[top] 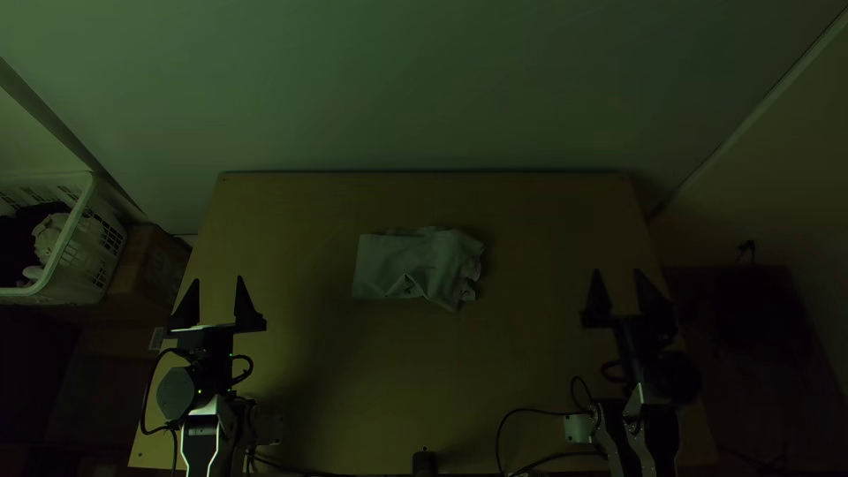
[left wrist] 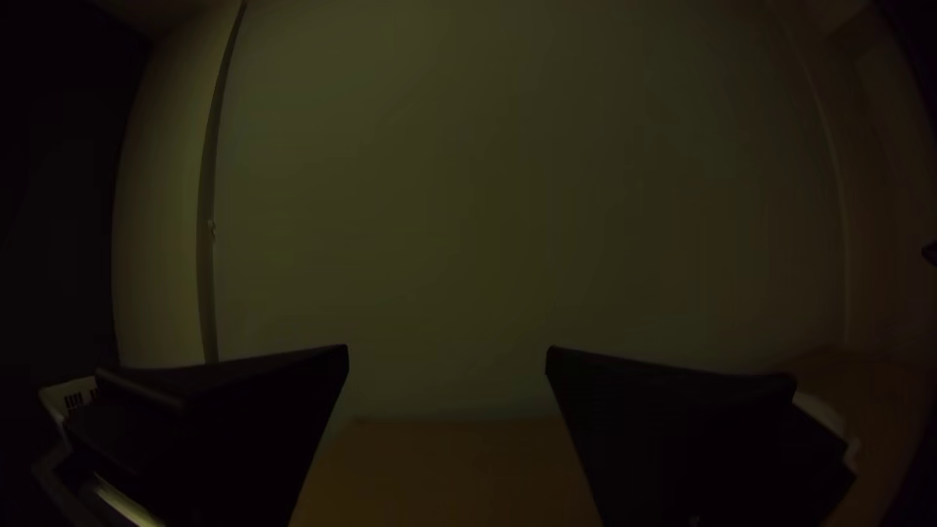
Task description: Fold the t-shirt
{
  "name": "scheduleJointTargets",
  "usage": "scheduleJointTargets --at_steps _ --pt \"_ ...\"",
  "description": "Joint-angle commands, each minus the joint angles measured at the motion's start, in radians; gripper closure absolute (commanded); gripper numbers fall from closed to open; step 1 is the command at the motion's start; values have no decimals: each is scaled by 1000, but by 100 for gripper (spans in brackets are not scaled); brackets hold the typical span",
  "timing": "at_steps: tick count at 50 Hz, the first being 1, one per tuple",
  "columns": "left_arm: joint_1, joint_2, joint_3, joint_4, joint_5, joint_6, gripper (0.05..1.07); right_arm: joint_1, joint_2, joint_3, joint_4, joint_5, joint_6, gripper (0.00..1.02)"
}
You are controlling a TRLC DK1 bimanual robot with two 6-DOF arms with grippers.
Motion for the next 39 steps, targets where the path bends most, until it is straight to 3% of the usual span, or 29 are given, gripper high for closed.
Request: scheduleJointTargets --at_steps 1,8,26,39 --pt "-6 -8 -65 36 3 -15 10 -8 -55 -86 28 9 17 4" --pt "-19 -7 -111 33 3 -47 10 -4 -174 -178 -23 7 16 4" --pt "-23 -7 -122 -165 3 -103 10 -8 -142 -218 -104 18 57 4" --pt "20 -5 -120 -178 4 -93 10 -13 -174 -218 -104 46 49 4"
